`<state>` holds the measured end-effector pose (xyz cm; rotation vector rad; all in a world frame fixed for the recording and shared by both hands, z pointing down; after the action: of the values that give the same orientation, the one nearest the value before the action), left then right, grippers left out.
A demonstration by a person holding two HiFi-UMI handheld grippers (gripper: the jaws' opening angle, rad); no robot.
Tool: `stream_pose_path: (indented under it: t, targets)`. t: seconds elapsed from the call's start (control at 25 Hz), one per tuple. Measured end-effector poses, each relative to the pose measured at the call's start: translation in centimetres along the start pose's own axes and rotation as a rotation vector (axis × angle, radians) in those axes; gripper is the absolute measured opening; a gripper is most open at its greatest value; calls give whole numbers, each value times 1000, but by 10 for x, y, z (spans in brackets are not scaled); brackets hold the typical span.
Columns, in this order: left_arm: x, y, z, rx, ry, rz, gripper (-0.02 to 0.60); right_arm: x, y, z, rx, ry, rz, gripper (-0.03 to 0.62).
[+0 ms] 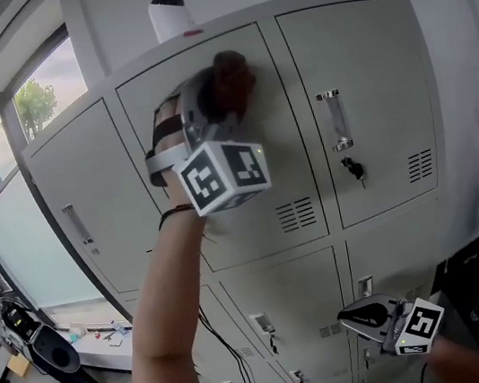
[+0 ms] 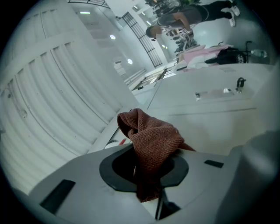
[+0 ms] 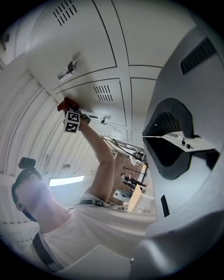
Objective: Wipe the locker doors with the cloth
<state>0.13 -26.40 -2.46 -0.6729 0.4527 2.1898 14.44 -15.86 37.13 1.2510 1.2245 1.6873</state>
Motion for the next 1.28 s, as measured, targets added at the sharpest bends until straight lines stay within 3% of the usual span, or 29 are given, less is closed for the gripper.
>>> stream_pose_path:
  t: [0.16,0.32,0.4,0.56,0.72,0.96,1.08,1.16,1.28]
  targets:
    - [55,68,5,144,-128,43,64,-2,1,-20,1,-48,1,18]
    - [97,134,20,265,-317,173,64,-3,2,-39,-6,-92,-9,18]
    - [103,145,22,276,-376,179,64,-5,4,-43,2,-105,1,18]
    - [95,123,9,263,-403,102,64,-9,5,-46,-11,-96,0,18]
    - [78,81,-11,224,-346,80,64,-11,11,-33,-9,-69,-6,18]
    - [26,-17,-46,81,-104,131,64,-17,13,-4,-23,14,-19,18]
    - [6,-59,-62,34,-17,132,64,-20,12,13,-25,49,-18,18]
    - [-1,-73,-66,17,6,136,64,-21,13,24,-35,74,-23,18]
    - [-6,-63,-52,0,-15,148,64,-21,16,35,-52,90,-42,18]
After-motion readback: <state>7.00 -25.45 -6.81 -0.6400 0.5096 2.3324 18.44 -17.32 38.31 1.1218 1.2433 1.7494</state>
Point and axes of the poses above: the fingertips, and each gripper's own axes: z backward along the fingers, x to its left, y out of its underside, the point moved 8 cm from there along z, backward along the fingers, and after that the axes turned 13 degrees about -y, right-handed, at the moved point
